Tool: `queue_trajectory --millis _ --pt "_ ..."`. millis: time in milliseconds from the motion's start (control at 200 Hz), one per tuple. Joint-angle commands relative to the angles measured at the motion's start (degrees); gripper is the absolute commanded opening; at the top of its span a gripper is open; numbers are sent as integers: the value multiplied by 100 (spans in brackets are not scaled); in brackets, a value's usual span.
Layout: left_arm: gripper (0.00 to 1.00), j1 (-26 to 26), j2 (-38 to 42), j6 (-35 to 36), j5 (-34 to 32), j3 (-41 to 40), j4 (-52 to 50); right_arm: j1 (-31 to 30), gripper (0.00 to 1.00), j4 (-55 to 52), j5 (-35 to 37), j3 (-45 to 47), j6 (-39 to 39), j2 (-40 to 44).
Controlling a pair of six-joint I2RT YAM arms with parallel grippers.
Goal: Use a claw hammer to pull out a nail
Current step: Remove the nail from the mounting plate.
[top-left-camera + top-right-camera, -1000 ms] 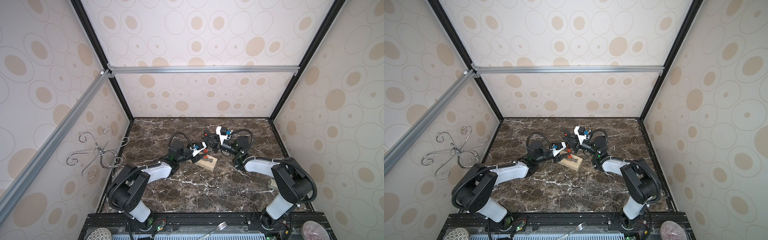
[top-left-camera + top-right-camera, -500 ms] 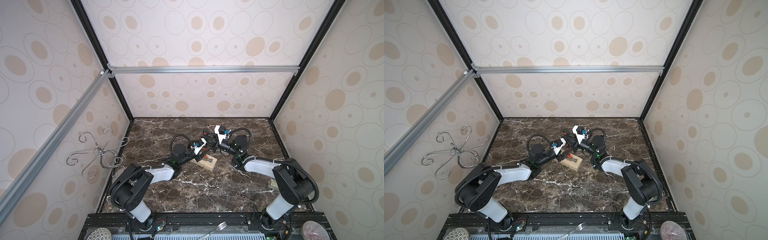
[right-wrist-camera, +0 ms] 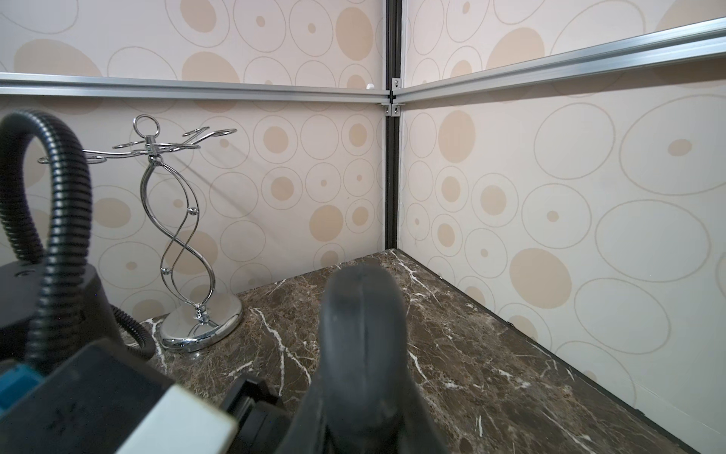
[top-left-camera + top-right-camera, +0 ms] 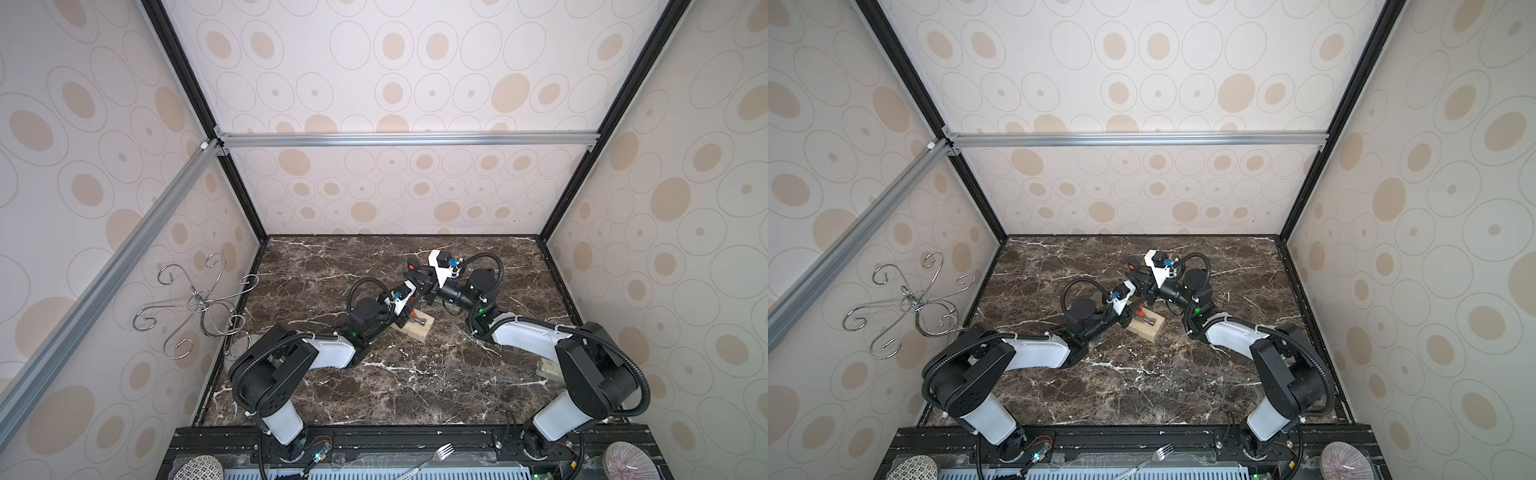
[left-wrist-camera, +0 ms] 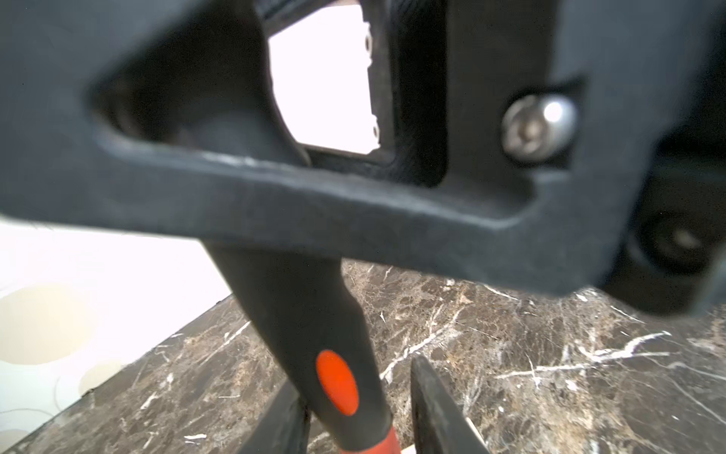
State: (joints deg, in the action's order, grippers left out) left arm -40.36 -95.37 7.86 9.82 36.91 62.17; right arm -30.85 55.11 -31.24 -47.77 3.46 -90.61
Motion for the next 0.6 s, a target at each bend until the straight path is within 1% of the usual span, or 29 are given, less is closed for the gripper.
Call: queue_trajectory --millis 0,95,185,245,295,465,595 --pt "37 -85 -86 -28 -191 3 269 5 3 -648 31 -200 -145 225" --pt "31 -98 -130 -30 -229 -1 283 8 5 -1162 48 -335 -175 339" --pt "29 -113 -162 -20 -282 -25 325 5 8 -1810 72 -503 -215 457" --pt "28 -137 -183 -17 -326 -34 372 8 9 -2074 75 -561 -240 528" --pt "25 -155 -198 -12 -353 -31 400 7 11 -2218 88 -589 -245 574" --pt "22 -209 -258 23 -413 -50 473 5 25 -2806 146 -787 -250 675" --pt "20 -239 -280 62 -411 -56 475 2 32 -3457 231 -1080 -250 720"
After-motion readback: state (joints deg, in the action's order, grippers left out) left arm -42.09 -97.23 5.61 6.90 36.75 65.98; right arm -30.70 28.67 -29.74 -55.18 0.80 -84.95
